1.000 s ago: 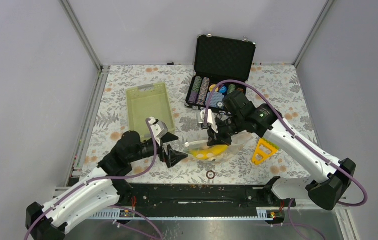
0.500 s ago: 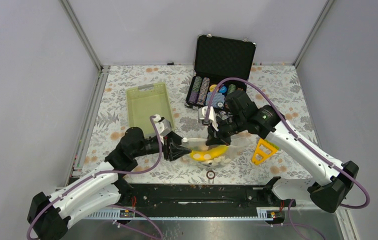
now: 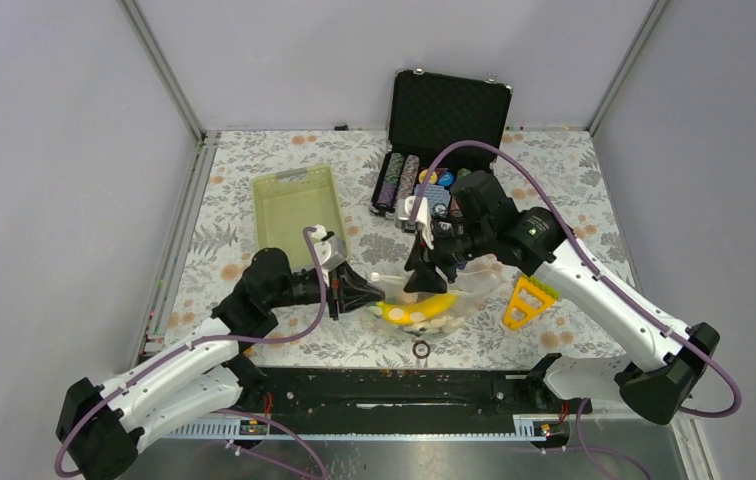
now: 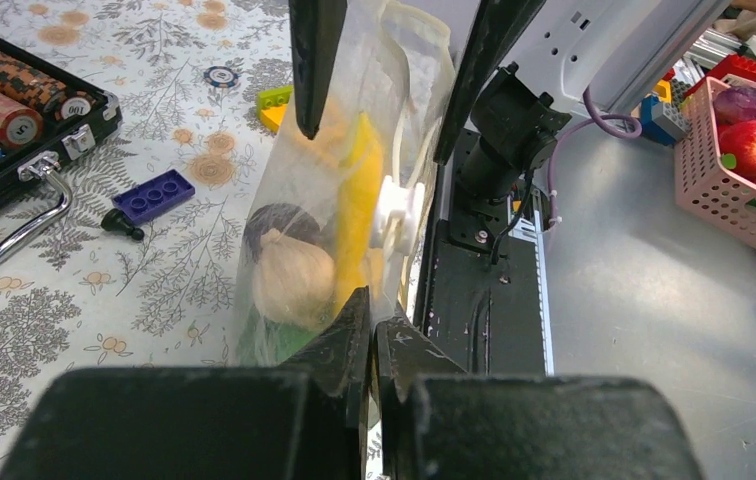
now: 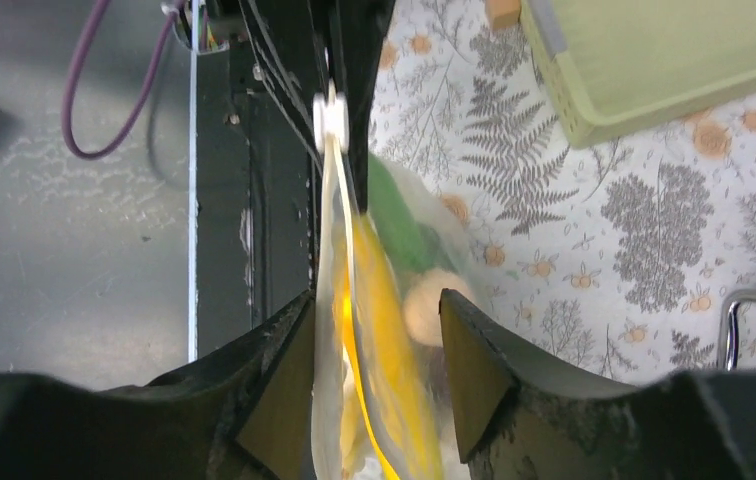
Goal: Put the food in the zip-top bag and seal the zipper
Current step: Zip the zipper food storage bag at the center of the board.
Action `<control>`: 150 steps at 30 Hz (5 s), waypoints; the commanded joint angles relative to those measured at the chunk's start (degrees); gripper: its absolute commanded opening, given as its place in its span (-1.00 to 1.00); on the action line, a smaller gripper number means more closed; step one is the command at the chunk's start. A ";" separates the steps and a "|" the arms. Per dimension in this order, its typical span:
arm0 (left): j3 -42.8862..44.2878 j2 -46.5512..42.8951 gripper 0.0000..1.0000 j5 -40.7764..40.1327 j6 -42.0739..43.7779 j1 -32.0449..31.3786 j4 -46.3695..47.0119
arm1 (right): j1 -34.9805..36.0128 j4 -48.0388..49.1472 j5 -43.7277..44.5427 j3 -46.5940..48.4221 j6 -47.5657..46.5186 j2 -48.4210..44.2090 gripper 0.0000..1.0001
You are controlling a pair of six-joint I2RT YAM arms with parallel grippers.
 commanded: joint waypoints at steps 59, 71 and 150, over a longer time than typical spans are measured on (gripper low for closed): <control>5.61 2.35 -0.81 -5.58 -3.90 0.24 -0.41 | 6.83 3.14 9.88 14.15 24.45 9.16 -1.00; 8.35 5.33 0.09 0.61 -2.01 0.29 2.65 | 6.83 2.94 2.65 14.47 24.23 8.60 -1.00; 3.71 2.47 -0.93 1.28 -6.11 0.27 7.35 | 6.64 16.91 4.90 3.47 27.71 0.79 -0.97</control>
